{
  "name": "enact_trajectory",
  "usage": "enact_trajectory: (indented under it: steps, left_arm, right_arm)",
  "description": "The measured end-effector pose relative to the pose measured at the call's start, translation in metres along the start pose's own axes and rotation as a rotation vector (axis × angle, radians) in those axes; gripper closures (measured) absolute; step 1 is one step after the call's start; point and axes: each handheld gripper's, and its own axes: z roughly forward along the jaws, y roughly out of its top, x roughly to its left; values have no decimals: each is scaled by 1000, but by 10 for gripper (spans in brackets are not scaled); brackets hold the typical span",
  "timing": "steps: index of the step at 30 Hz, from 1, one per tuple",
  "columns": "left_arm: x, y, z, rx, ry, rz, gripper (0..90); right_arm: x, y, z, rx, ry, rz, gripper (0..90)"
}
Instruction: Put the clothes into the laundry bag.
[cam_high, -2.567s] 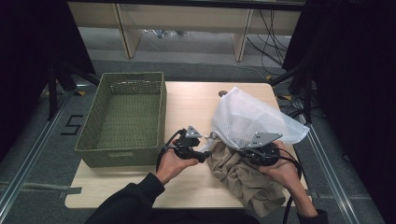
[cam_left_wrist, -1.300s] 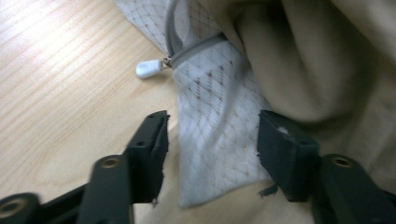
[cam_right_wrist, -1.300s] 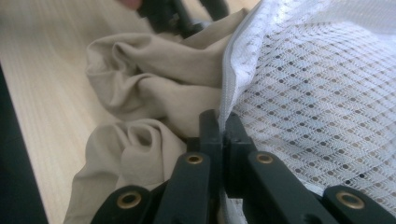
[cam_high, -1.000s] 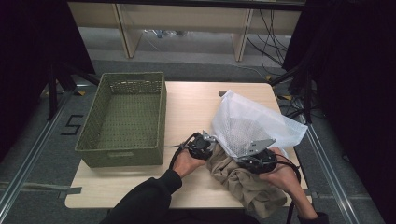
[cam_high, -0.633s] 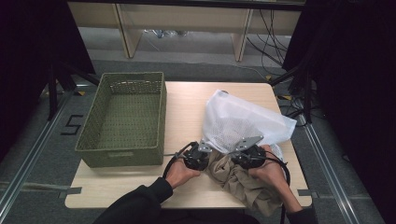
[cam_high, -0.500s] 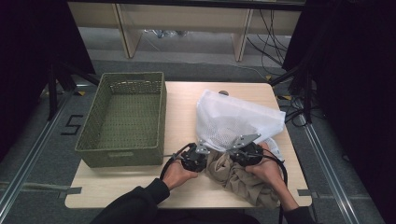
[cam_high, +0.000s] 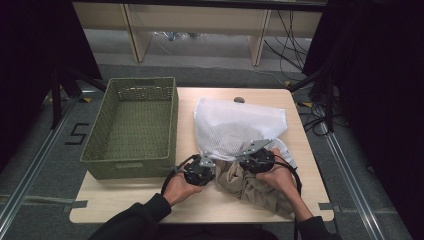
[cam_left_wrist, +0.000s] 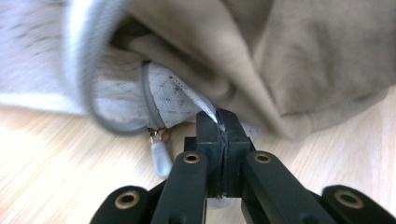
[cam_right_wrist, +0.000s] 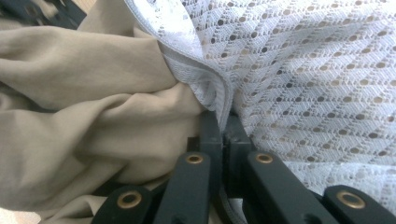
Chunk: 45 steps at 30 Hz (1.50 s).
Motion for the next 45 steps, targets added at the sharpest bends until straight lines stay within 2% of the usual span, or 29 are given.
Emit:
enact_trajectory:
  steps: [1,2,5,6,7,8,9,11,14,15,16,17,18,19,20,23,24,26,31,33,36,37,38,39,40,42,44,45]
  left_arm:
    - [1,-3,-2,-9,0,-26,888]
    - [2,-4,-5,-14,-1,-33,888]
    - [3,-8,-10,-13,11,-47,885]
    - [2,-9,-11,1,29,-35,883]
    - [2,-9,-12,10,35,-15,883]
    - [0,-10,-12,7,25,-19,884]
    - [-2,-10,-11,8,18,-28,884]
    - [-4,-8,-9,3,16,-5,885]
    - [-7,-6,-7,8,10,1,886]
    - [-9,-6,-5,1,-32,-9,887]
    - [-10,-7,-6,4,-24,-6,887]
    - [-10,-7,-7,12,-3,15,888]
    - [-11,-8,-8,16,-5,14,888]
    - [-10,-8,-8,17,2,38,889]
    - [-11,-9,-9,16,0,22,889]
    - [-9,-14,-11,28,-11,49,890]
    - [-9,-16,-12,36,-8,41,889]
    - [-11,-19,-15,36,-6,53,890]
    - [-22,-28,-21,51,-23,83,892]
    - [-26,-31,-25,46,-34,82,892]
    - [-30,-33,-29,46,-40,96,893]
    - [-31,-34,-29,39,-47,81,893]
    - [-30,-35,-29,37,-51,88,893]
    - [-29,-35,-31,67,-67,122,893]
    - [-29,-35,-31,70,-75,125,893]
    - [-28,-36,-32,69,-85,125,893]
    - [-29,-36,-32,33,-89,80,892]
    - [-29,-36,-32,32,-92,79,892]
  right_arm:
    - [0,0,0,-3,-7,-4,899]
    - [1,0,0,1,-4,11,899]
    - [2,1,2,3,-5,3,899]
    - [1,2,3,4,-3,-26,899]
    - [4,2,3,10,-3,14,899]
    - [3,3,4,9,-4,-7,899]
    - [4,4,5,10,-3,-8,899]
    - [6,5,6,5,0,-22,900]
    - [10,8,5,-9,17,-53,900]
    - [10,9,5,-4,18,-43,900]
    - [10,10,8,-6,13,-58,900]
    - [9,12,11,-7,8,-53,900]
    - [8,14,13,-2,9,-45,900]
    - [9,16,16,-4,2,-33,900]
    - [8,19,19,-4,-3,-34,900]
    - [6,26,27,-21,-21,-8,900]
    - [6,29,30,-25,-18,-12,900]
    - [5,32,34,-28,-14,-6,900]
    - [5,46,45,-49,-17,2,900]
    - [4,53,52,-57,-21,-1,900]
    - [3,62,63,-62,-22,47,900]
    - [1,67,67,-63,-33,43,900]
    - [-1,72,71,-66,-44,38,900]
    - [-3,77,73,-57,-40,54,900]
    - [-4,82,77,-60,-48,60,900]
    - [-6,89,83,-56,-59,73,900]
    - [-9,93,88,-60,-75,93,900]
    - [-11,95,89,-55,-69,107,900]
